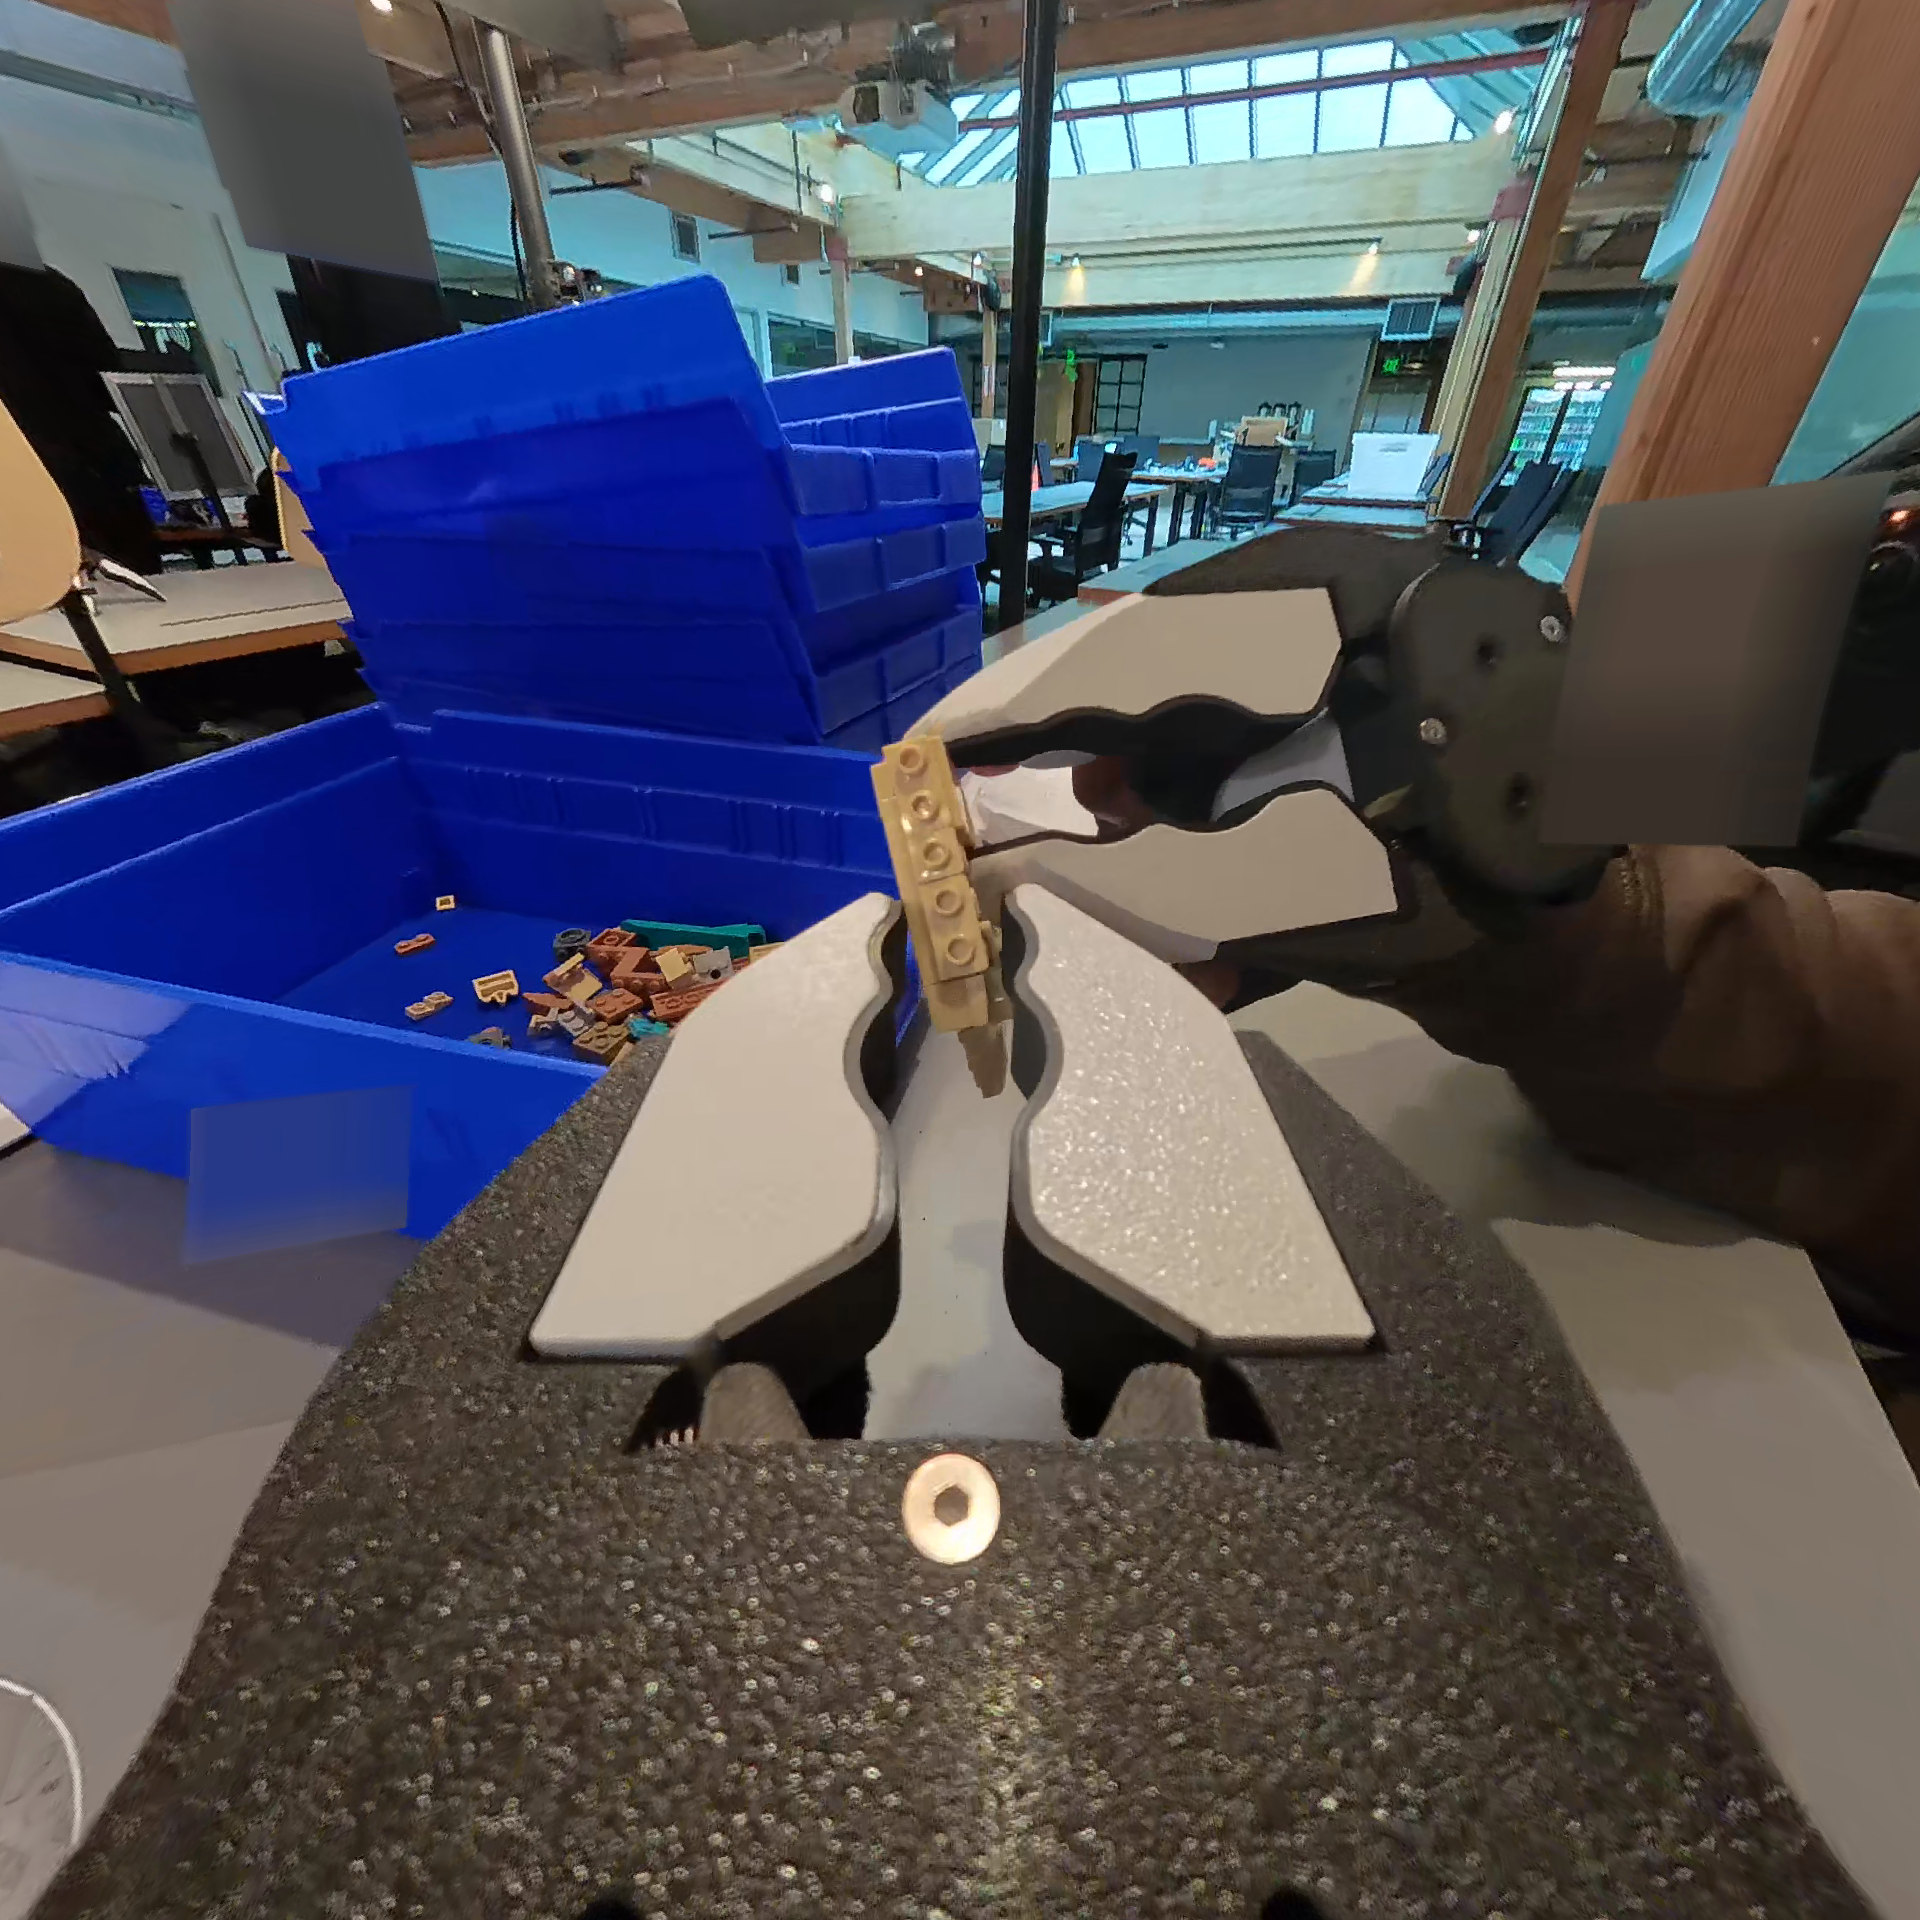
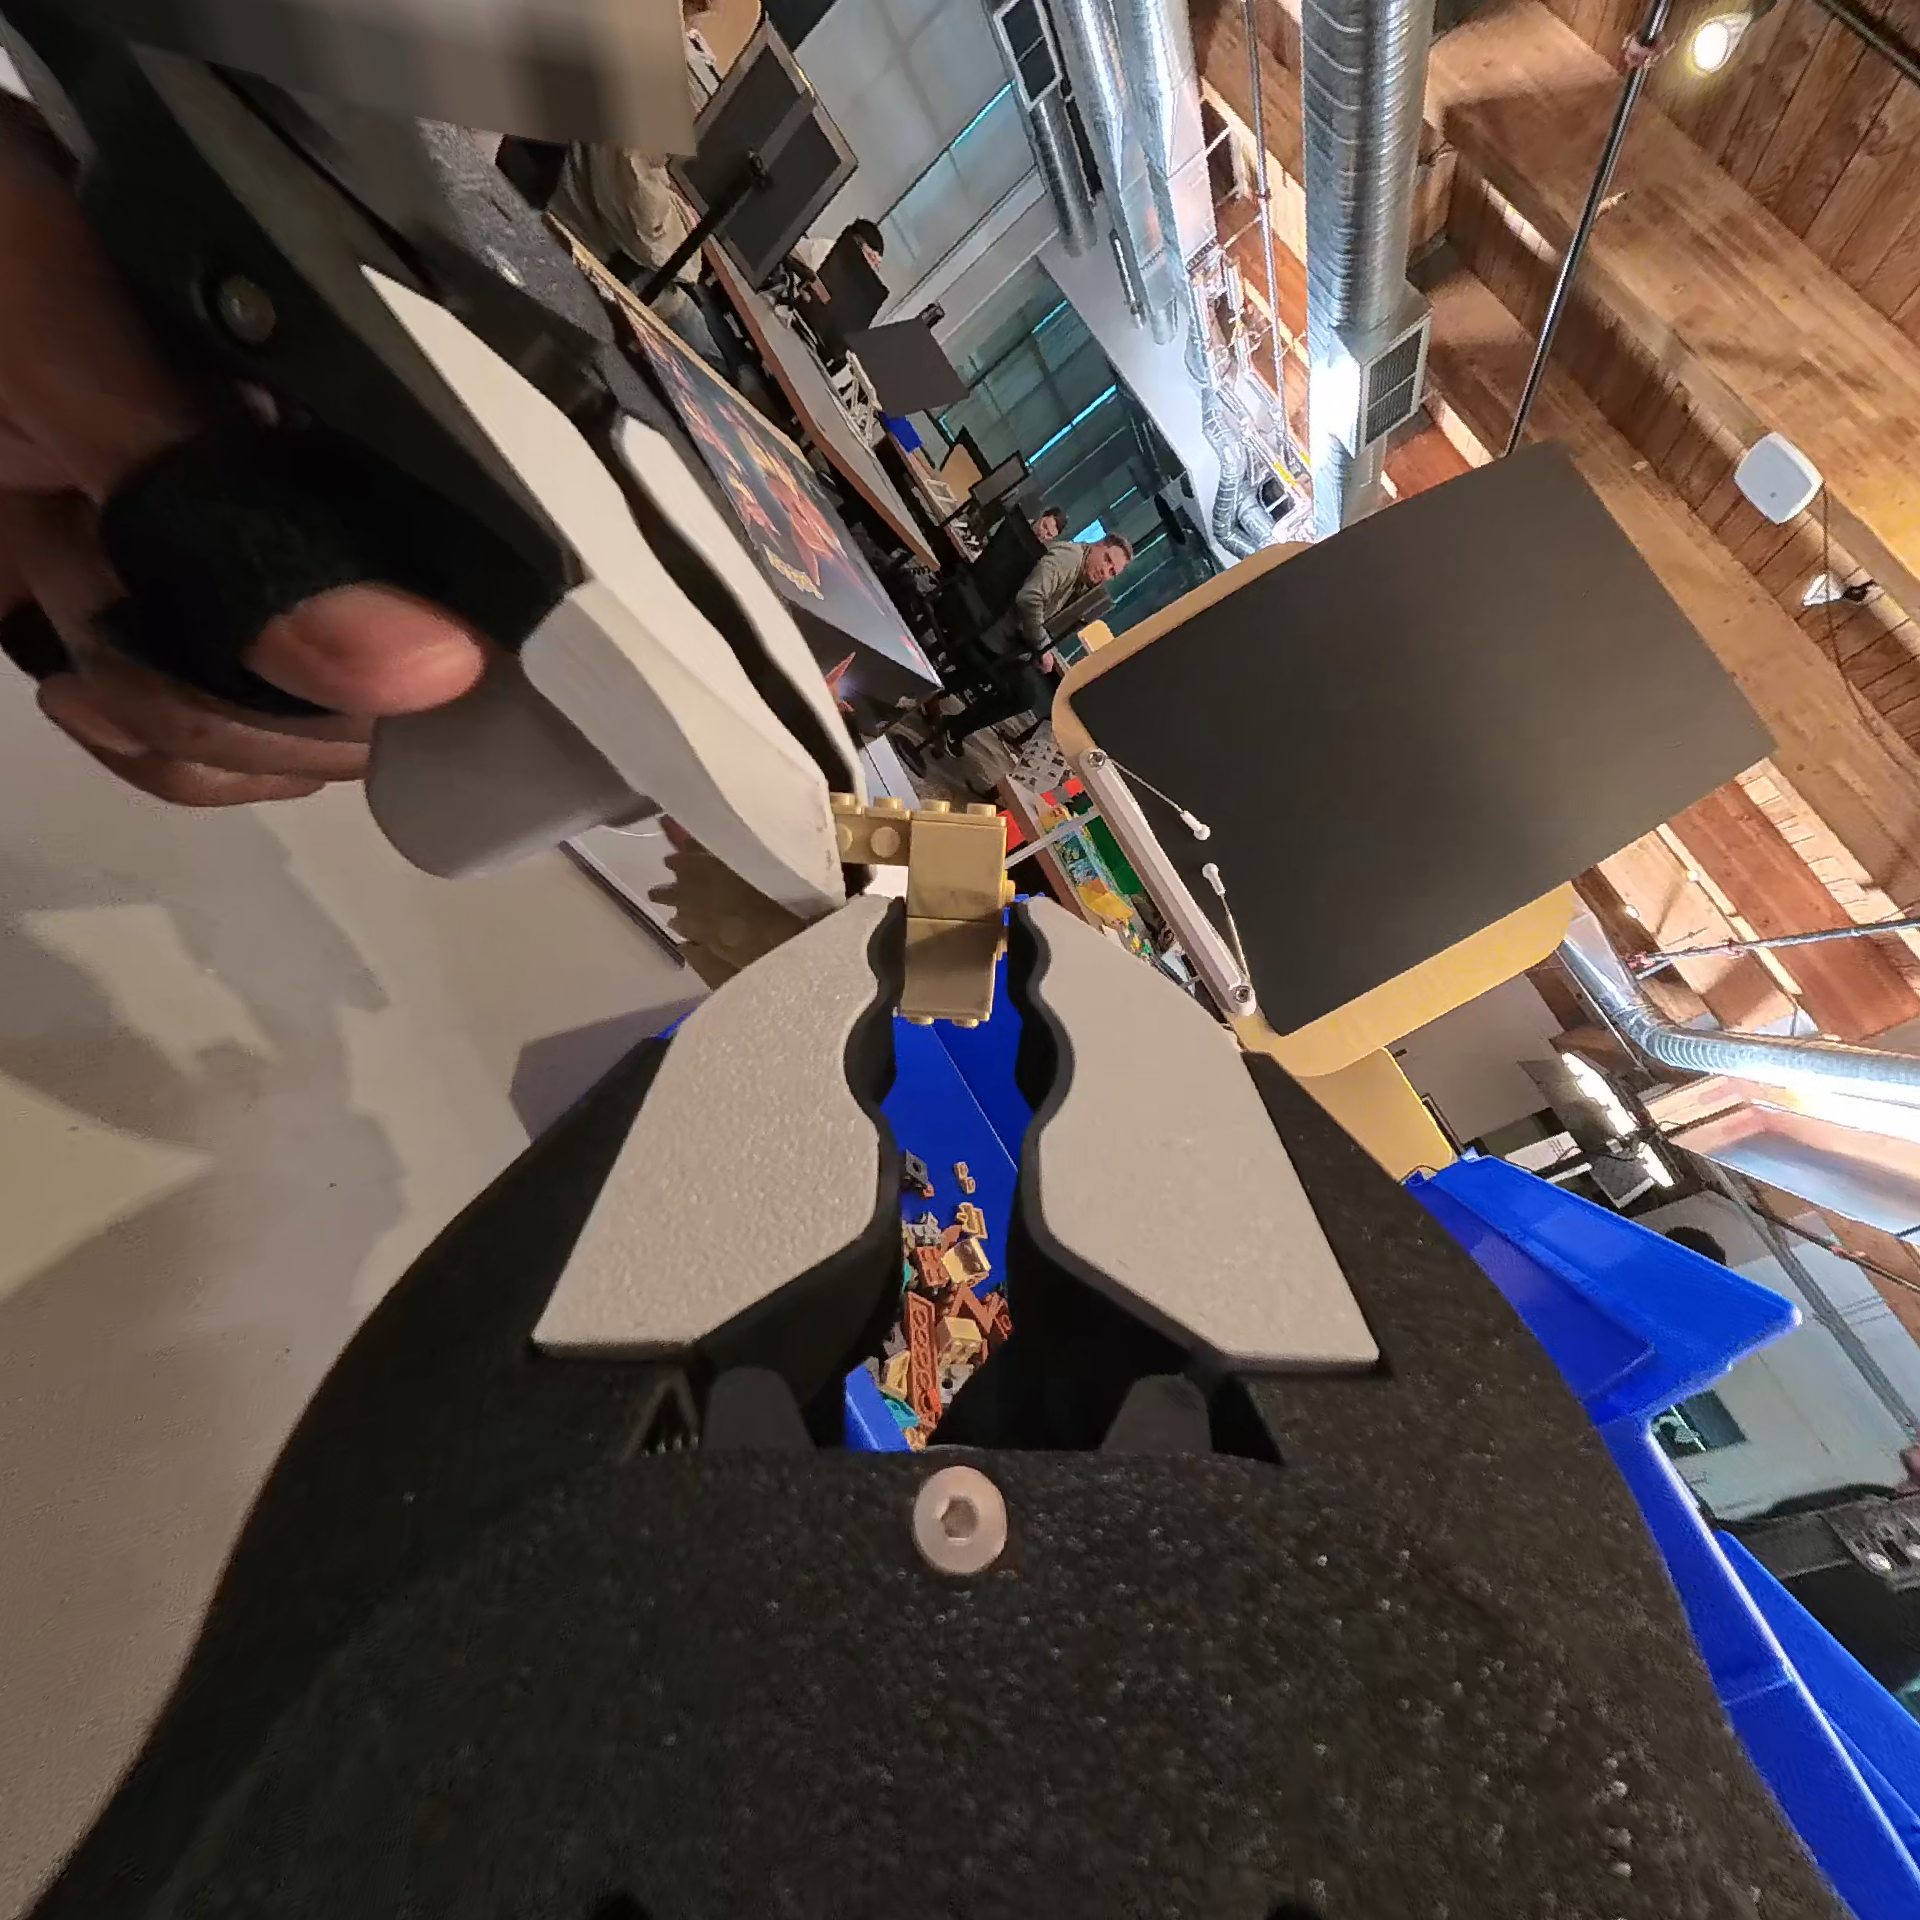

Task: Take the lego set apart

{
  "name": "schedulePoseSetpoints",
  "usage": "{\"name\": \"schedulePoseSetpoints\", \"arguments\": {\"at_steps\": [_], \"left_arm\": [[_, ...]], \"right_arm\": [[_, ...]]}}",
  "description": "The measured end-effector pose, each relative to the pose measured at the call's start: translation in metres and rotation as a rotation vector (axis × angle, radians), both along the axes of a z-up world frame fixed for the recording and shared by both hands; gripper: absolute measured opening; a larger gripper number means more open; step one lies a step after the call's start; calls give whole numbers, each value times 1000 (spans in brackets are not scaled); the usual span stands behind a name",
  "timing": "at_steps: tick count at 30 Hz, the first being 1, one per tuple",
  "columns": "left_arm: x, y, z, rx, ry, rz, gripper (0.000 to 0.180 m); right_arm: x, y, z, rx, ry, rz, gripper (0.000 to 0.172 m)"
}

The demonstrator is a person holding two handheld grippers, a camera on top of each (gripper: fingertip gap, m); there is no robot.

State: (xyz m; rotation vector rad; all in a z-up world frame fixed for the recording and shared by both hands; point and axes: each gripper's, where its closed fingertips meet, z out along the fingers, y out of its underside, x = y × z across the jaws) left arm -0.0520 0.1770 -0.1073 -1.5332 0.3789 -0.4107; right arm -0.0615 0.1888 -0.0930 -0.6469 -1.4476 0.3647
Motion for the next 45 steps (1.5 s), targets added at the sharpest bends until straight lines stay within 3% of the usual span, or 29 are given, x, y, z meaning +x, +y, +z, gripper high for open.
{"name": "schedulePoseSetpoints", "arguments": {"at_steps": [8,14,18,21,28,40,45], "left_arm": [[-9,-1,1,-68,-56,0,32],[-7,-6,6,-90,-166,-88,41],[-1,-5,-1,-83,-78,-80,40],[3,-8,3,1,19,-70,19],[5,-10,-2,13,167,-52,17],[2,-3,-19,-81,111,-77,17],[6,-1,-31,-93,170,-73,17]], "right_arm": [[-1,-3,4,43,27,-27,18],[1,-1,12,38,68,-52,18],[1,-5,17,13,96,-52,18],[1,-9,17,20,104,-57,18],[5,-12,12,24,37,3,19],[3,-8,-4,-15,-33,69,17],[10,-4,-19,-15,-54,83,17]]}}
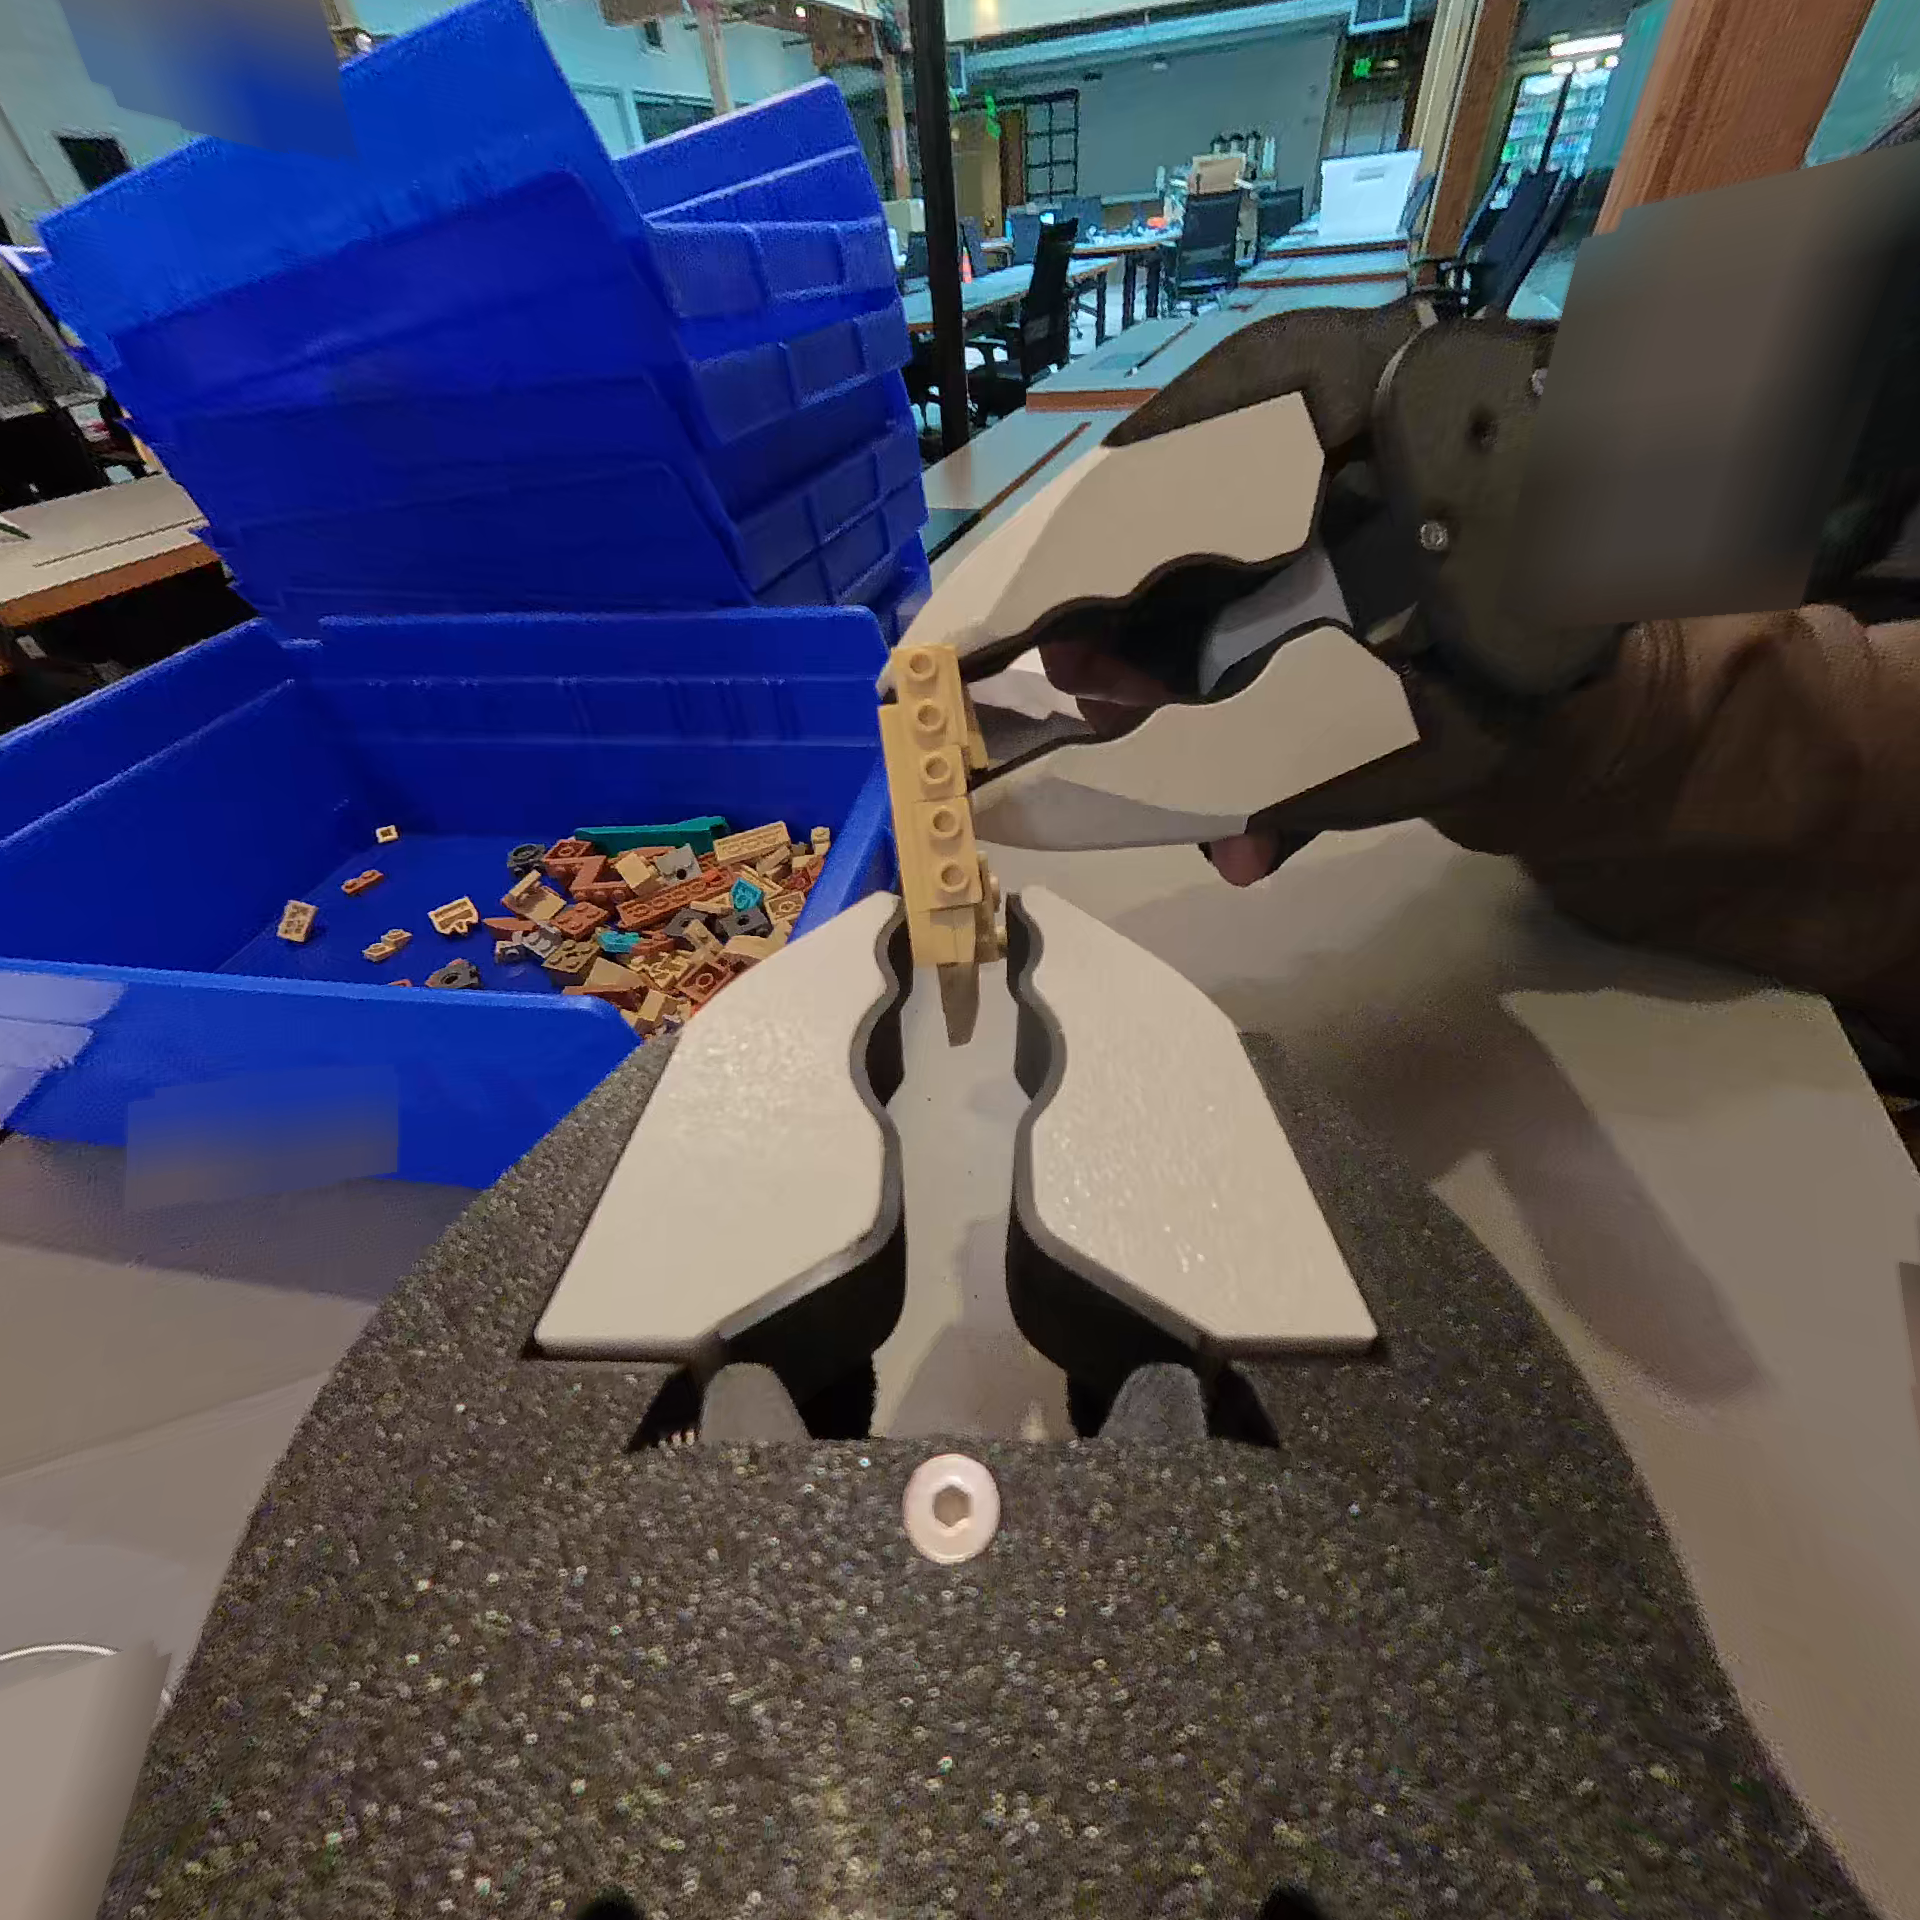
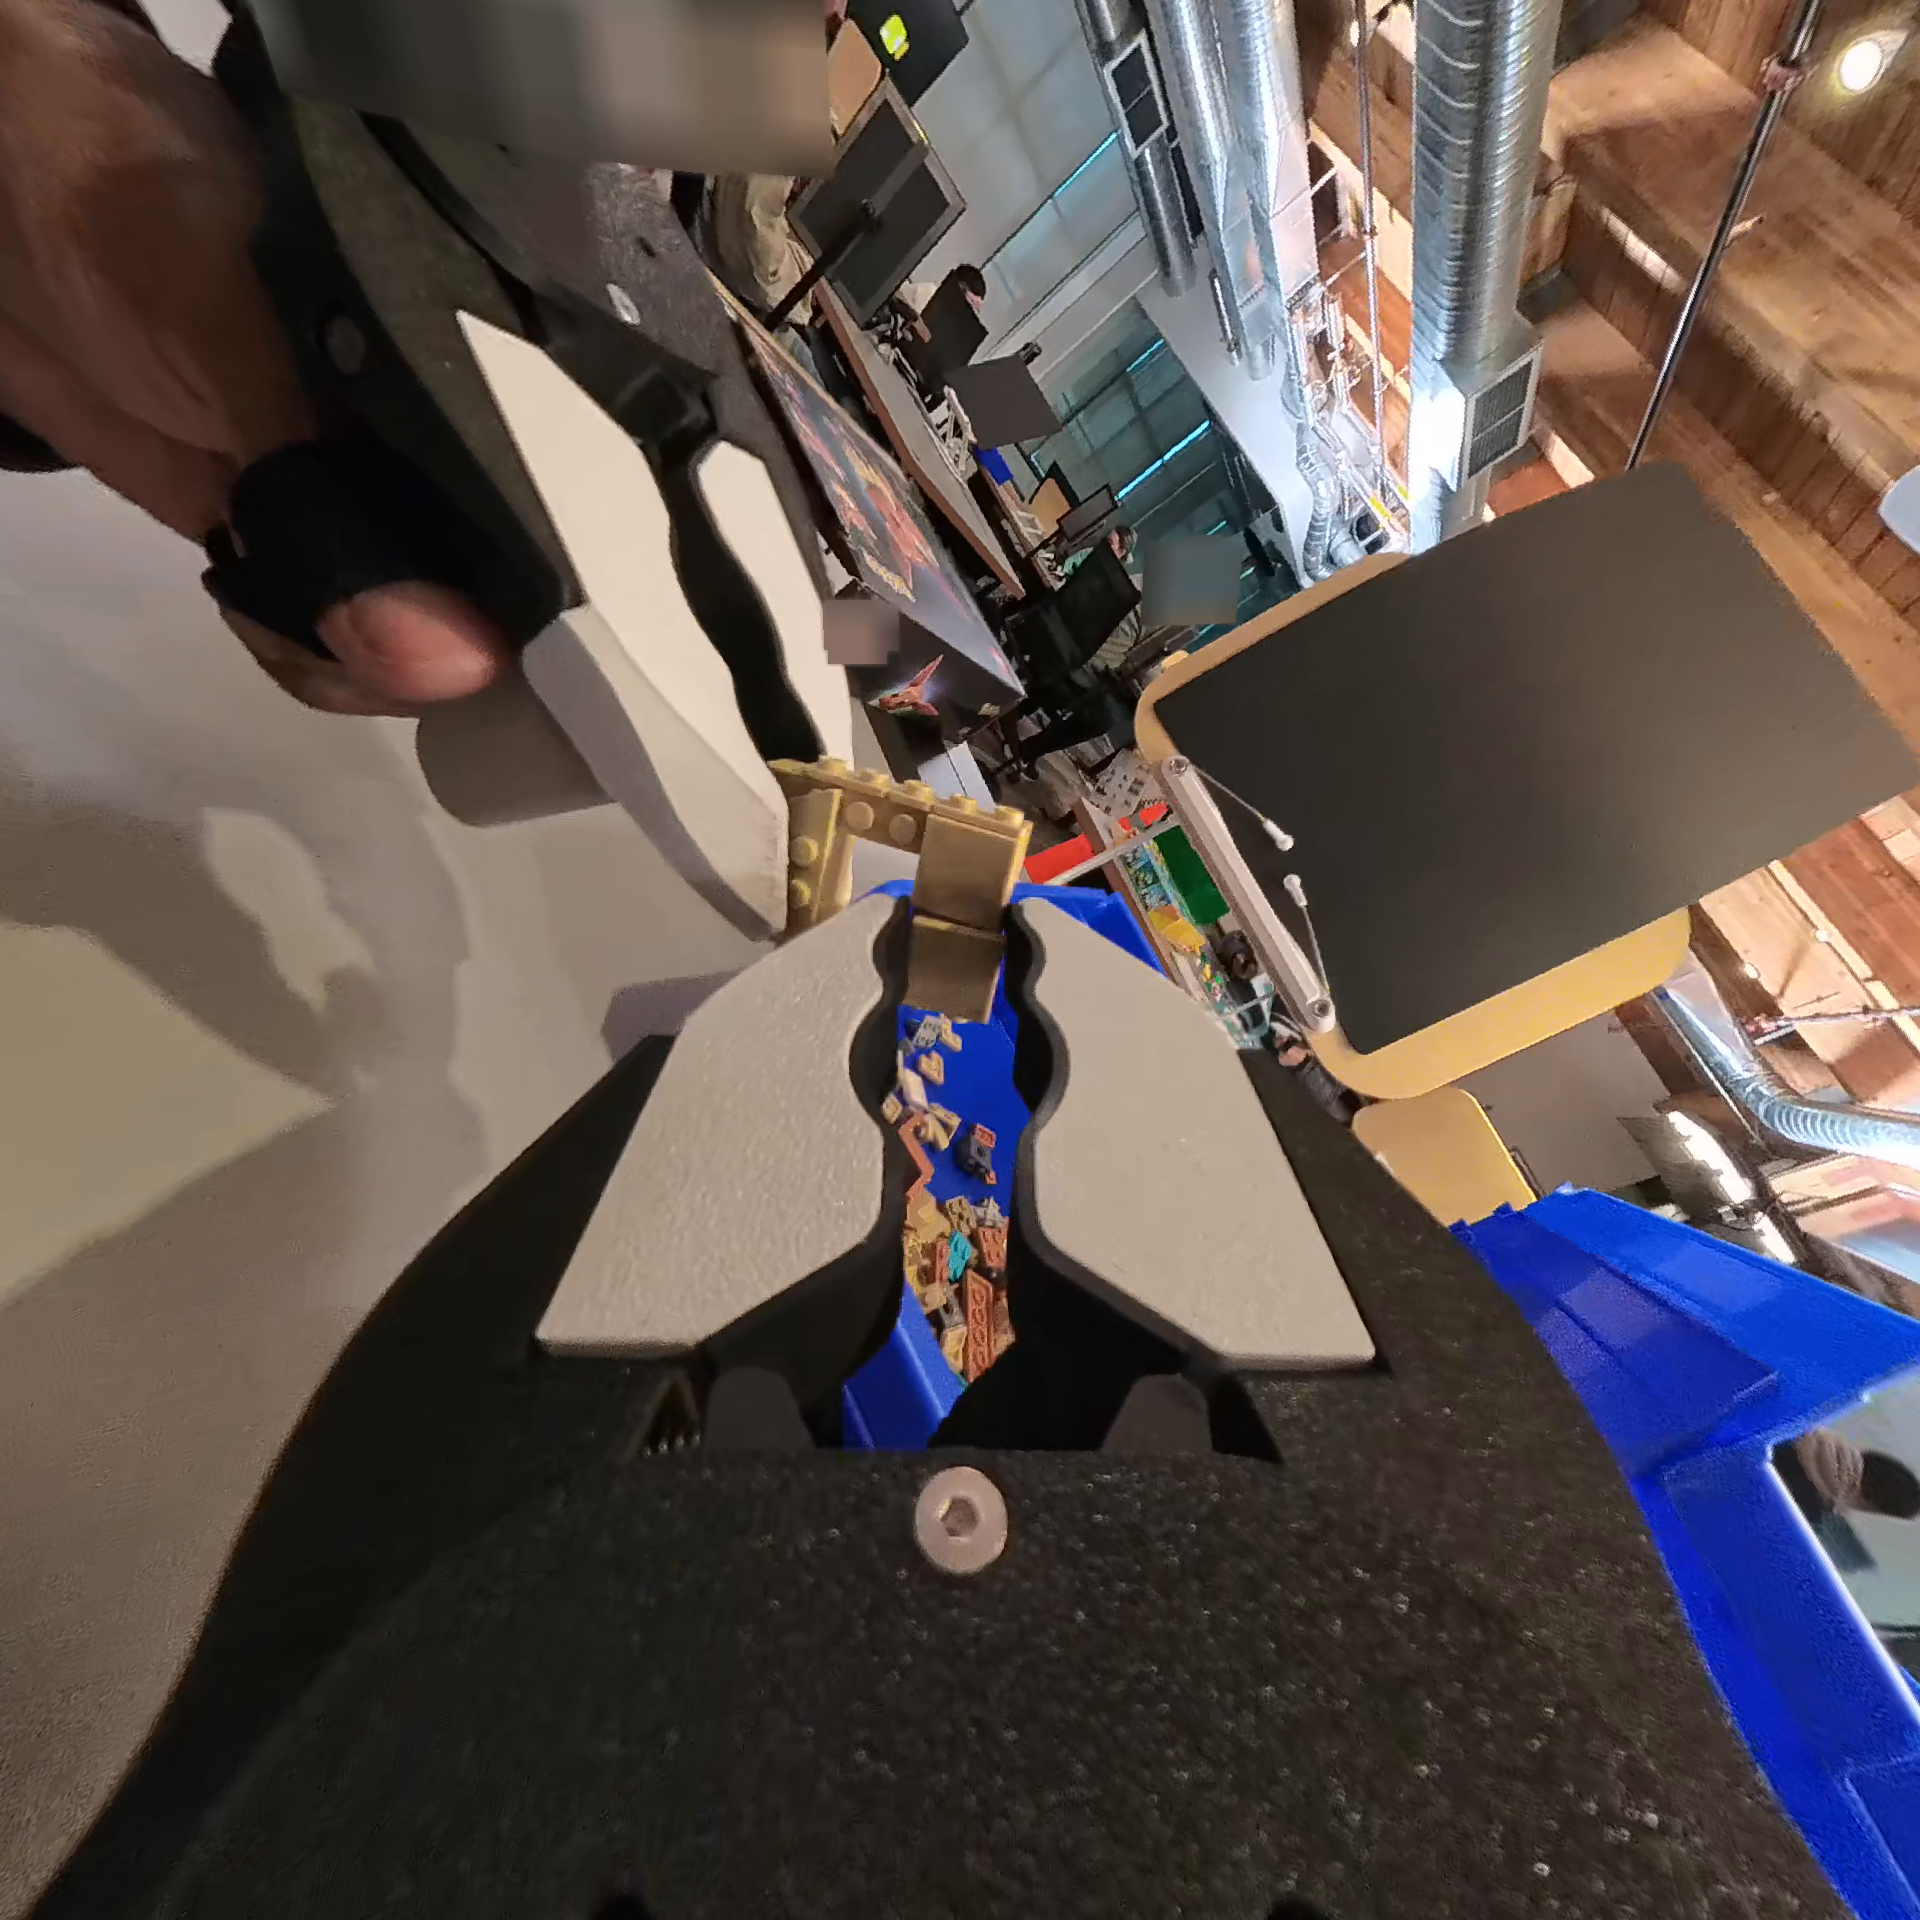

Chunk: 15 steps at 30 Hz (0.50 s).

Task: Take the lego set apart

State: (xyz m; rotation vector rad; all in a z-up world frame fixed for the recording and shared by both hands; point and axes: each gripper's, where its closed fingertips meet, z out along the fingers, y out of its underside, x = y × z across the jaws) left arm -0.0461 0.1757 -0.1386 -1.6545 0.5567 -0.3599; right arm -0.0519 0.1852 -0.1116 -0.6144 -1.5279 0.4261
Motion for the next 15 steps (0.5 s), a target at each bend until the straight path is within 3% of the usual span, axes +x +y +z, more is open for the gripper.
{"name": "schedulePoseSetpoints", "arguments": {"at_steps": [9,15], "left_arm": [[12,2,-16,-39,39,-22,16],[9,9,-13,-70,-149,7,16]], "right_arm": [[14,3,-15,-2,34,-29,17],[9,11,-13,22,100,-121,16]]}}
